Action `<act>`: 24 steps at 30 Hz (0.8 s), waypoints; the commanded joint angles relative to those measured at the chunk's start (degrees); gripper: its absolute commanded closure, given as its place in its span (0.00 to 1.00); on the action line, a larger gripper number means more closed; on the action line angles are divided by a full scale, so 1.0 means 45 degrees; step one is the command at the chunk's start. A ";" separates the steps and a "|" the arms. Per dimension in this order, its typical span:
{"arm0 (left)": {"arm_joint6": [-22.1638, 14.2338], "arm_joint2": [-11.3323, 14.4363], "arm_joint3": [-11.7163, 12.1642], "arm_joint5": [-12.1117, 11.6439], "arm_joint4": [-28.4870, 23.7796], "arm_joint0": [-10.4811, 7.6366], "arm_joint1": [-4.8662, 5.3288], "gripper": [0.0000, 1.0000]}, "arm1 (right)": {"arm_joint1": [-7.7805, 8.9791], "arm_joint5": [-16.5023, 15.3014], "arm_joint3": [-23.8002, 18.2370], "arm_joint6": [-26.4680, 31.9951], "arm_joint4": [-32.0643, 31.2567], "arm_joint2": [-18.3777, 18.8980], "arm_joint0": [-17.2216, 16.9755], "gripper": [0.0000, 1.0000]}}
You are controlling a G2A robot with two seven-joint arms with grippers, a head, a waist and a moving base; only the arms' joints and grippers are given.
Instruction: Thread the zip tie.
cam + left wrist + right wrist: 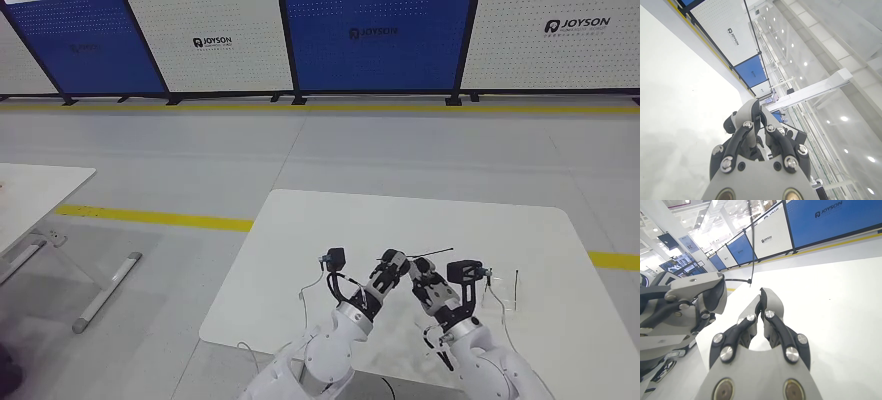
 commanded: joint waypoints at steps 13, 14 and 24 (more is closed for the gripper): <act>-0.0049 0.0111 0.0071 0.0172 -0.0027 -0.0086 -0.0061 1.00 | 0.0021 -0.0122 -0.0129 -0.0098 0.0105 0.0109 0.0072 0.71; -0.0059 0.0124 0.0083 0.0189 -0.0023 -0.0096 -0.0066 1.00 | 0.0022 -0.0127 -0.0128 -0.0107 0.0117 0.0118 0.0081 0.73; -0.0028 0.0178 0.0169 0.0288 -0.0012 -0.0179 -0.0112 1.00 | 0.0032 -0.0255 -0.0110 -0.0124 0.0141 0.0132 0.0153 0.93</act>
